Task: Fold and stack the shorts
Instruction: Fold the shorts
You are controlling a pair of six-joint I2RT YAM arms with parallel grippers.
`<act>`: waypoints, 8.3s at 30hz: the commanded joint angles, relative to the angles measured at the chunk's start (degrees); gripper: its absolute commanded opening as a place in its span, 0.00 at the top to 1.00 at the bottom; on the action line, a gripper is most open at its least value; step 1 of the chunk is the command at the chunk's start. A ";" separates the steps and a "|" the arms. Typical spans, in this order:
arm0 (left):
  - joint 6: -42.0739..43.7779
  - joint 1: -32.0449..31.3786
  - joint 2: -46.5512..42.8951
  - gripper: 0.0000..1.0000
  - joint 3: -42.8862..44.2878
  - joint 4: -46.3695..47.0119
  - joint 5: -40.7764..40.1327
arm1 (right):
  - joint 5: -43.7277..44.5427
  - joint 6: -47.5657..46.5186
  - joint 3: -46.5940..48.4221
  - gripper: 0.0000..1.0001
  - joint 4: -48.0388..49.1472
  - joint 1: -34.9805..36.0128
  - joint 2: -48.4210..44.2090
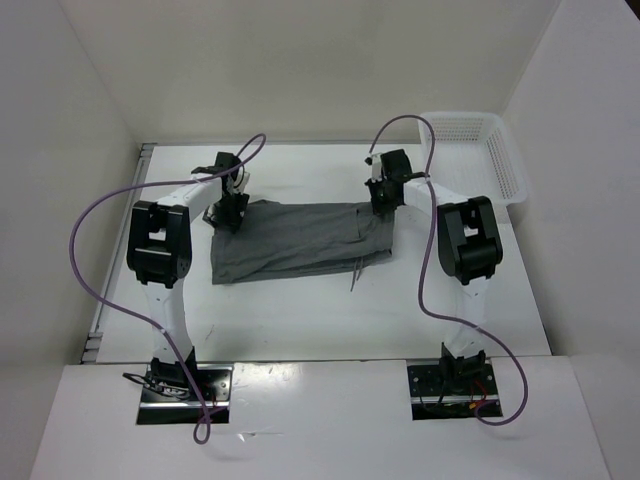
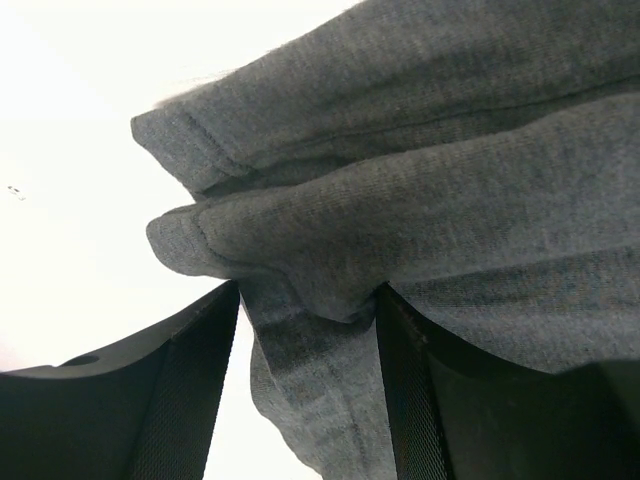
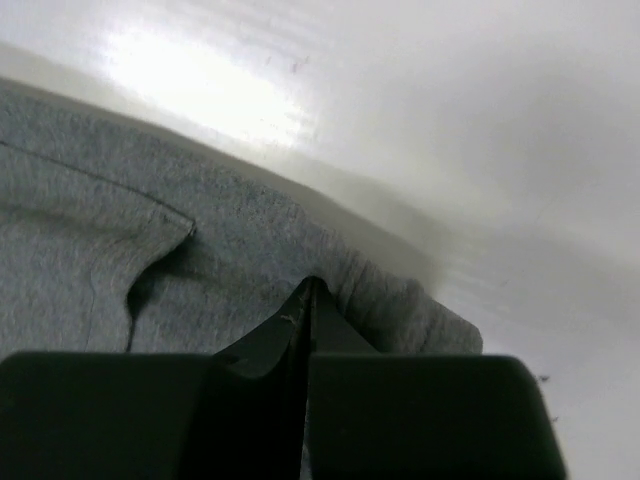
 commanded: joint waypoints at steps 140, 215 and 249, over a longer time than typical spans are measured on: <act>0.25 -3.43 17.56 0.20 50.97 -14.30 6.76 | 3.49 -8.41 35.27 0.59 -22.31 23.70 1.62; 0.25 -8.26 18.94 0.29 35.83 -13.51 31.20 | -26.22 2.84 17.07 0.31 -12.64 -4.98 7.67; 0.25 -7.04 32.12 0.59 76.59 -15.88 18.29 | -25.69 2.84 13.20 0.32 -12.11 -1.10 7.67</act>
